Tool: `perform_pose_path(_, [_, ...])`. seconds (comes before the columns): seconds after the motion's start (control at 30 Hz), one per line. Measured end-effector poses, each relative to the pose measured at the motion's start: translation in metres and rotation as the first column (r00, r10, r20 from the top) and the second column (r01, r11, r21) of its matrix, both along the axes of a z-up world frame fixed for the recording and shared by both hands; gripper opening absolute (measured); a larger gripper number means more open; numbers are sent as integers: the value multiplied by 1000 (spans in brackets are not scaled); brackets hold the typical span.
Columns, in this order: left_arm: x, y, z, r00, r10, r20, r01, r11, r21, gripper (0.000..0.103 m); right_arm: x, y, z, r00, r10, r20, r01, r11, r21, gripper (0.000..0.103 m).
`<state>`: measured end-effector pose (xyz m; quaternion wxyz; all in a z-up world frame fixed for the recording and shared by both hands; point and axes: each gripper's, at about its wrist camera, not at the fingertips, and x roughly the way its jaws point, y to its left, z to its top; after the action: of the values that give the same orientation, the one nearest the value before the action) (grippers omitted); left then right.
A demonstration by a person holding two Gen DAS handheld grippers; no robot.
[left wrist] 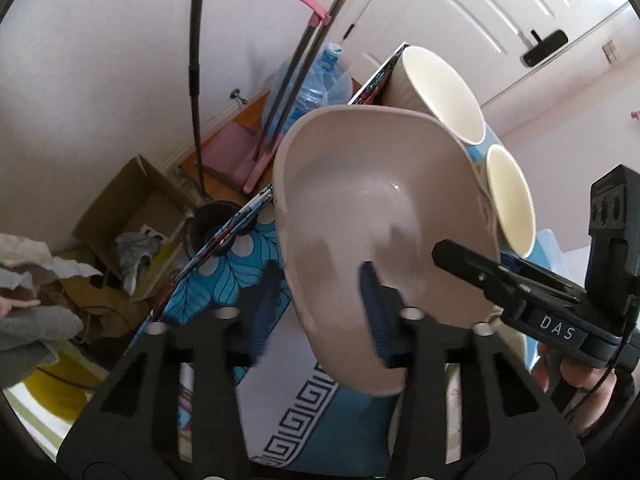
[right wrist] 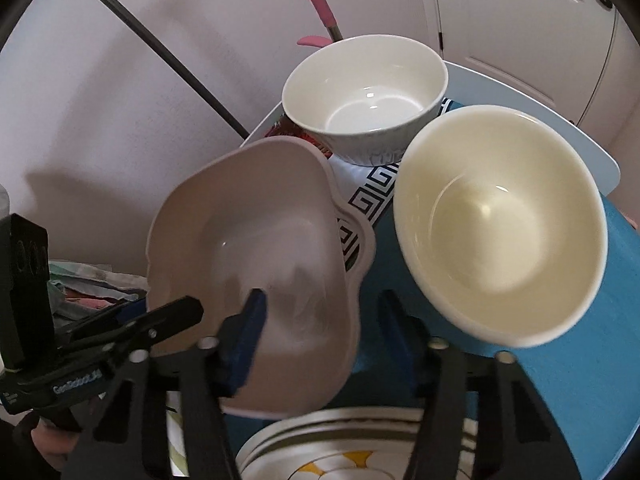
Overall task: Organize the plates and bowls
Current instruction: 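Move both grippers to the taupe basket and grasp its rim, then lift the taupe basket, lower it beside the plate stack, open both grippers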
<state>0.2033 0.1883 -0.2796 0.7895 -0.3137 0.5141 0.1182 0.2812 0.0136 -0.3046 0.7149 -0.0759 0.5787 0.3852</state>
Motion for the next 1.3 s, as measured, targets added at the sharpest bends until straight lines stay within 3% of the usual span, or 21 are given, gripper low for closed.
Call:
perform_pose_path(0.1, [4, -1, -3, 1000, -21, -7, 21, 999, 33, 23, 1, 2, -5, 1000, -2, -12, 2, 1000, 3, 22])
perform_pose_path(0.27, [6, -3, 0, 999, -43, -2, 43, 997, 59, 23, 1, 6, -5, 1000, -8, 12, 8, 1000, -1, 18])
perform_pose_path(0.4, [4, -11, 15, 997, -80, 10, 78, 990, 121, 23, -4, 4, 1, 999, -16, 31, 16, 1000, 16, 18])
perform_pose_path(0.67, [-2, -45, 79, 977, -196, 88, 170, 954, 246, 23, -25, -36, 51, 989, -84, 124, 72, 993, 91, 18])
perform_pose_path(0.8, [-5, -84, 117, 952, -276, 132, 224, 922, 315, 23, -41, -73, 84, 974, -140, 178, 116, 984, 135, 18])
perform_pose_path(0.93, [-6, -132, 143, 922, -353, 157, 288, 899, 331, 23, -62, -117, 108, 954, -210, 212, 180, 971, 156, 18])
perform_pose_path(1.13, [-4, -216, 166, 858, -479, 184, 413, 857, 309, 23, -95, -211, 140, 903, -343, 258, 308, 937, 166, 18])
perform_pose_path(1.3, [1, -293, 163, 795, -579, 178, 528, 806, 267, 23, -116, -279, 151, 850, -445, 282, 417, 895, 157, 18])
